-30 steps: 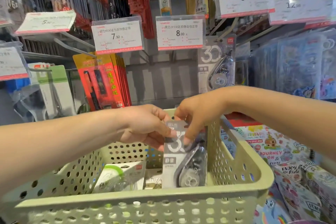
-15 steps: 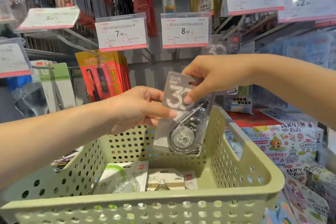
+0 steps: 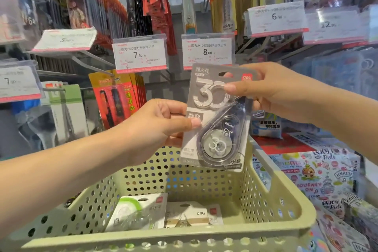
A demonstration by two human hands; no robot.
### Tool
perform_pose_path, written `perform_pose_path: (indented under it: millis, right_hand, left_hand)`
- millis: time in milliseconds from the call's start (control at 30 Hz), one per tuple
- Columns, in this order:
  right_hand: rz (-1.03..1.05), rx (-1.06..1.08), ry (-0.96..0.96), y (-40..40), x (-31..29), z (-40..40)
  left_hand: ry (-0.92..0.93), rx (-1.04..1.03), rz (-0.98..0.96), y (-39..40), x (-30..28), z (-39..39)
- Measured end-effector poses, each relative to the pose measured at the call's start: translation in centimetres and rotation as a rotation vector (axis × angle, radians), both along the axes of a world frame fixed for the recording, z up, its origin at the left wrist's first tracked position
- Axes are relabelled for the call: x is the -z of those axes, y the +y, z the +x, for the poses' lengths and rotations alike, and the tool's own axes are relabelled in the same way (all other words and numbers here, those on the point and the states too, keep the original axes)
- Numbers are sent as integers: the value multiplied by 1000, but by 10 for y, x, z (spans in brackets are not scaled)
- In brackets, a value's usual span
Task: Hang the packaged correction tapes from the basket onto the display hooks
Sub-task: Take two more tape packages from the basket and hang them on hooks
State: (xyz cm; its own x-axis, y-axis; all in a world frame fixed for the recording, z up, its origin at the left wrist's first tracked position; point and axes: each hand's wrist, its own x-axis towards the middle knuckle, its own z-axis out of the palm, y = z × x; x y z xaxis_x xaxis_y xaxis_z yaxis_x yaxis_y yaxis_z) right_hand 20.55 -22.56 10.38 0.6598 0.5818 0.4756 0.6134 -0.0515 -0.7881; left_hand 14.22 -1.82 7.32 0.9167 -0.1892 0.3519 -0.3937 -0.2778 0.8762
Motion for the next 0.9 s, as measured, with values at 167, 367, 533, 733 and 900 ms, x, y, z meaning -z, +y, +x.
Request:
perform_pose_path:
  millis: [167, 367, 533, 733, 900]
  right_hand:
    - [-34, -79, 102, -3, 13, -7]
    - [-73, -18, 37, -5, 24, -2]
    - [-114, -35, -45, -9, 29, 2]
    - [-38, -51, -39, -8, 27, 5]
    - [-39, 34, -62, -4, 28, 4]
  left_hand:
    - [-19, 4, -102, -3, 7, 3]
    - [-1, -29, -134, -3, 15, 14]
    - [128, 107, -16, 1, 21, 22]
    - [181, 28, 452, 1, 35, 40]
    - [206, 34, 502, -5, 37, 52]
